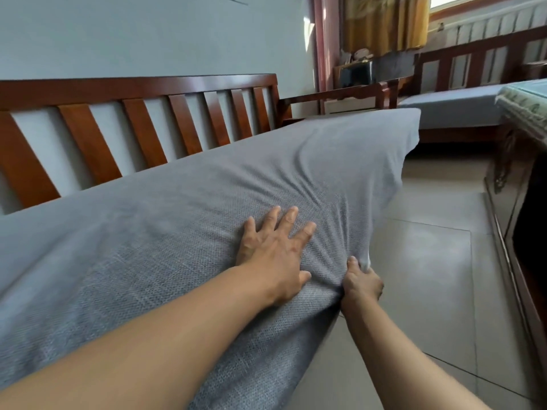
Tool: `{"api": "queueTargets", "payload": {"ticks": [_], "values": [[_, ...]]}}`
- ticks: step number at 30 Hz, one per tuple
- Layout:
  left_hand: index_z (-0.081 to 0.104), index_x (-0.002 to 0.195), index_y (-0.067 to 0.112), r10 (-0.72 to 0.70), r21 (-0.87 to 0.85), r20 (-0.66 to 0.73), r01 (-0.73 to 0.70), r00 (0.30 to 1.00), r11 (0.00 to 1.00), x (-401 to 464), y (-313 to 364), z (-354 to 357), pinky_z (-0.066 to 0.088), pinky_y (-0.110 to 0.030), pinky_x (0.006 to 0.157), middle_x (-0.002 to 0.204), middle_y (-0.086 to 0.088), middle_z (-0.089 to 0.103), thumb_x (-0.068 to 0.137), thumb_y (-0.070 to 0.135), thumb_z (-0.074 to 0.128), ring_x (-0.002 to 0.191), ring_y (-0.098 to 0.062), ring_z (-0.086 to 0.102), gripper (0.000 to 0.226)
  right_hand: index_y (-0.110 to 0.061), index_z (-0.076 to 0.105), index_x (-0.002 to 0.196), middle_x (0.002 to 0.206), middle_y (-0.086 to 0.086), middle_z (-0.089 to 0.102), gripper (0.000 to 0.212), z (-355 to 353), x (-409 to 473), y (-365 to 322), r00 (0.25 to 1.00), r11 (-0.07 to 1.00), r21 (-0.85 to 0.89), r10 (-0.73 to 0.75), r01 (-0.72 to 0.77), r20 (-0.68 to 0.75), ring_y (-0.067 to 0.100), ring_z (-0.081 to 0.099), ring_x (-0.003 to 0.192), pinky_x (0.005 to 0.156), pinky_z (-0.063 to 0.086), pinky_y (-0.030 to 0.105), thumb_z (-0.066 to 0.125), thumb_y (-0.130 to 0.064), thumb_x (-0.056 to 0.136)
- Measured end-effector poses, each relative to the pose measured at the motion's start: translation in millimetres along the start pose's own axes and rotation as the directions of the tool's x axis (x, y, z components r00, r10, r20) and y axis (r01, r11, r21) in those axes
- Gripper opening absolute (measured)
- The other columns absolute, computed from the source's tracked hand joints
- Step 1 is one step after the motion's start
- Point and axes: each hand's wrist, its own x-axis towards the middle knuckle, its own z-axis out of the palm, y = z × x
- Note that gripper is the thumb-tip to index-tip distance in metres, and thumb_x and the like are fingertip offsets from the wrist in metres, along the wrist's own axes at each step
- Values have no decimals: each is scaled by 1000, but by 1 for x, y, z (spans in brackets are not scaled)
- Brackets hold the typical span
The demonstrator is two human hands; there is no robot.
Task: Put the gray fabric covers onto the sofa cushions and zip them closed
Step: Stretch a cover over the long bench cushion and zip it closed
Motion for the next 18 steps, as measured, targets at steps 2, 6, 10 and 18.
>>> {"api": "queueTargets", "payload": {"ticks": [2, 6, 10, 18], "values": [[-11, 148, 37, -1, 14, 1, 1, 1000, 1000, 0, -1, 1, -2, -53, 116, 157, 1, -22, 93, 53, 45, 144, -25, -19, 81, 4, 62, 111, 111, 18, 63, 37, 4, 5, 1, 998, 998, -28, 63, -63, 11, 33, 59, 104, 90, 44, 34, 61, -25, 89], [-12, 147, 42, -2, 36, 34, 0, 999, 999, 7, -1, -1, -2, -57, 114, 156, 0, -25, 92, 45, 51, 143, -29, -20, 84, 3, 57, 119, 118, 15, 61, 49, 4, 26, -1, 967, 970, 71, 221, -231, 130, 35, 59, 106, 93, 48, 41, 68, -29, 84], [-7, 146, 47, 14, 59, 51, -17, 999, 998, 26, 2, -2, -1, -63, 110, 155, -4, -27, 90, 48, 54, 142, -35, -21, 83, -15, 41, 137, 140, 12, 46, 66, 7, 53, -16, 984, 973, 180, 125, -147, 128, 32, 52, 119, 102, 42, 47, 71, -30, 81], [-2, 148, 43, 112, 49, -59, -109, 992, 993, 76, 8, 3, 1, -59, 112, 158, -1, -18, 87, 59, 48, 145, -29, -13, 80, -12, 58, 127, 130, 9, 58, 37, 3, 77, -50, 972, 977, -18, -211, 214, 99, 24, 55, 118, 107, 39, 34, 55, -12, 91]]}}
